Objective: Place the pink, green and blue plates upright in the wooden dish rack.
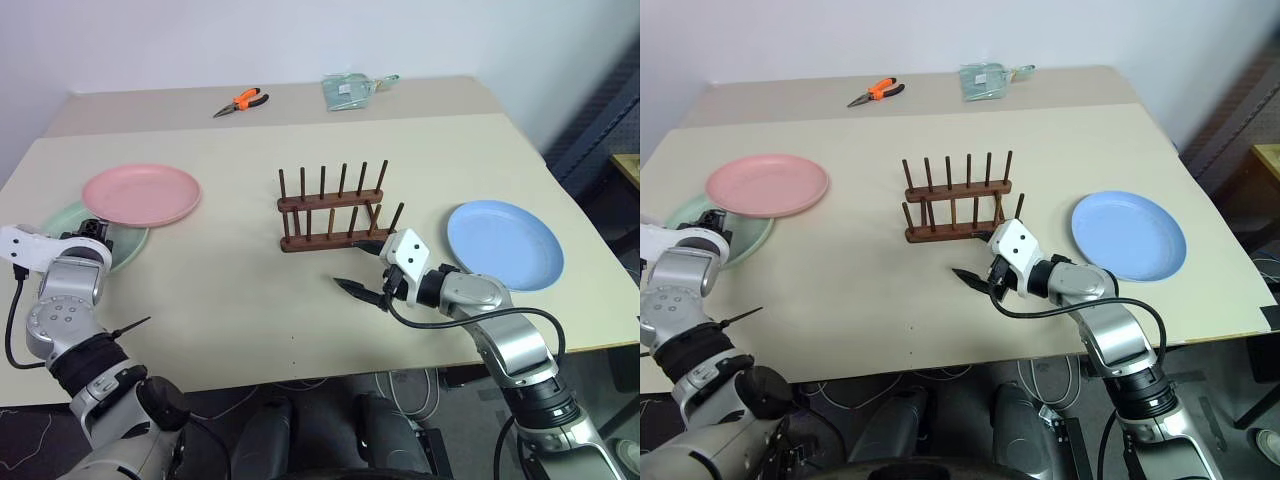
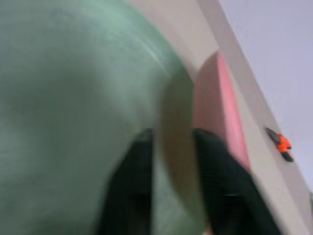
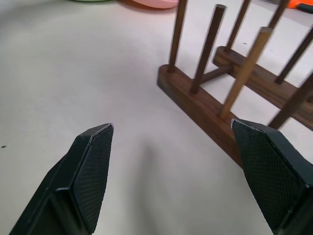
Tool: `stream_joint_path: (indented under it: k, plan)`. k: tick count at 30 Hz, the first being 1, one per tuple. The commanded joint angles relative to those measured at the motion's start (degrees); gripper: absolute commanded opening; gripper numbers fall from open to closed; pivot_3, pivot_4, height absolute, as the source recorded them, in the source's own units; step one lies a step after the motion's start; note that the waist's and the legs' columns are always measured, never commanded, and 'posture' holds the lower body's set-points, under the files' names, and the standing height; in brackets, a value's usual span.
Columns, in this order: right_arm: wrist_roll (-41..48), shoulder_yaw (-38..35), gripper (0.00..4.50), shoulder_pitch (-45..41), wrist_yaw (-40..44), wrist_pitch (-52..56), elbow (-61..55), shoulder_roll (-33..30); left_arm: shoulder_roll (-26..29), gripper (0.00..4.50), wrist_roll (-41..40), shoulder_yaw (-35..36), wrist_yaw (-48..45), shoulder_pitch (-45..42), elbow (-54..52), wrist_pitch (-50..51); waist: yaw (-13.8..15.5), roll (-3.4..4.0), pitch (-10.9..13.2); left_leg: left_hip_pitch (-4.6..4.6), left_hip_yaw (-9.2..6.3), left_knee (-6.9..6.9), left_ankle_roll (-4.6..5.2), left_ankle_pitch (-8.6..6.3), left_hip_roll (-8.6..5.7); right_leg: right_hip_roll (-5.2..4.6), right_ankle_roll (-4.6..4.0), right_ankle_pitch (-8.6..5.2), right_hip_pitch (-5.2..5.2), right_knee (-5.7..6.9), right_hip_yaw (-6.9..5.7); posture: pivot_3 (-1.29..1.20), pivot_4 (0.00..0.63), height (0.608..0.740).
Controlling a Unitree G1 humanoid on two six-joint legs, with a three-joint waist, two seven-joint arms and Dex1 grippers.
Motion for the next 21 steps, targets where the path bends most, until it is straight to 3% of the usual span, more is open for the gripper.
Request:
stream_joint_path:
  k: [1, 9, 12, 15, 19, 21]
  plan:
    - [0.31, -1.39, 3.94, 0.60, -0.68, -1.20, -2.33, -0.15, 1.91, 0.03, -1.32, -1.89, -2.62, -1.73, 1.05, -0.33, 0.04, 0.00, 0.00, 0.00, 0.00, 0.00, -0.01, 0.00, 0.00, 0.00, 0.00, 0.00, 0.00, 0.00, 0.00, 0.00, 0.150, 0.740]
    - [0.41, -1.88, 3.94, 2.57, -1.39, -1.33, -3.28, -0.88, 1.21, 0.03, -0.67, -3.41, -2.62, 0.60, -1.11, -1.73, -0.02, 0.00, 0.00, 0.00, 0.00, -0.02, -0.01, 0.00, 0.02, 0.00, 0.00, 0.00, -0.01, 0.00, 0.01, 0.00, 0.150, 0.740]
    - [0.45, -1.81, 3.94, 2.87, -1.39, -1.41, -3.31, -1.06, 0.47, 0.87, -0.78, -2.94, -1.65, 1.74, -2.03, -3.83, 0.05, -0.01, 0.00, 0.00, 0.00, -0.02, -0.02, 0.00, 0.02, -0.01, 0.00, 0.00, -0.01, -0.01, 0.03, 0.00, 0.150, 0.740]
    - [0.64, -1.71, 3.94, 2.88, -0.99, -1.35, -3.25, -1.34, 0.07, 2.20, -2.48, -2.56, -2.20, 2.13, -3.42, -4.88, 0.09, -0.01, 0.00, 0.00, 0.00, -0.01, -0.02, 0.00, 0.02, -0.01, -0.01, 0.00, 0.00, -0.01, 0.02, 0.00, 0.150, 0.740]
    - [0.71, -1.58, 3.94, 2.39, -0.51, -1.38, -2.73, -1.42, 0.11, 4.38, -3.37, -4.67, -4.53, 2.22, -5.62, -4.76, 0.11, -0.02, 0.00, -0.01, 0.00, -0.01, -0.02, -0.01, 0.02, -0.02, -0.01, -0.01, 0.00, -0.03, 0.02, 0.00, 0.150, 0.740]
    - [0.64, -1.40, 3.94, 2.07, -0.27, -1.47, -2.38, -1.33, 0.35, 4.45, -2.80, -6.55, -5.47, 1.51, -5.32, -4.21, 0.11, -0.02, 0.00, -0.01, 0.01, -0.01, -0.02, -0.01, 0.02, -0.02, -0.02, -0.01, 0.01, -0.03, 0.02, 0.00, 0.150, 0.740]
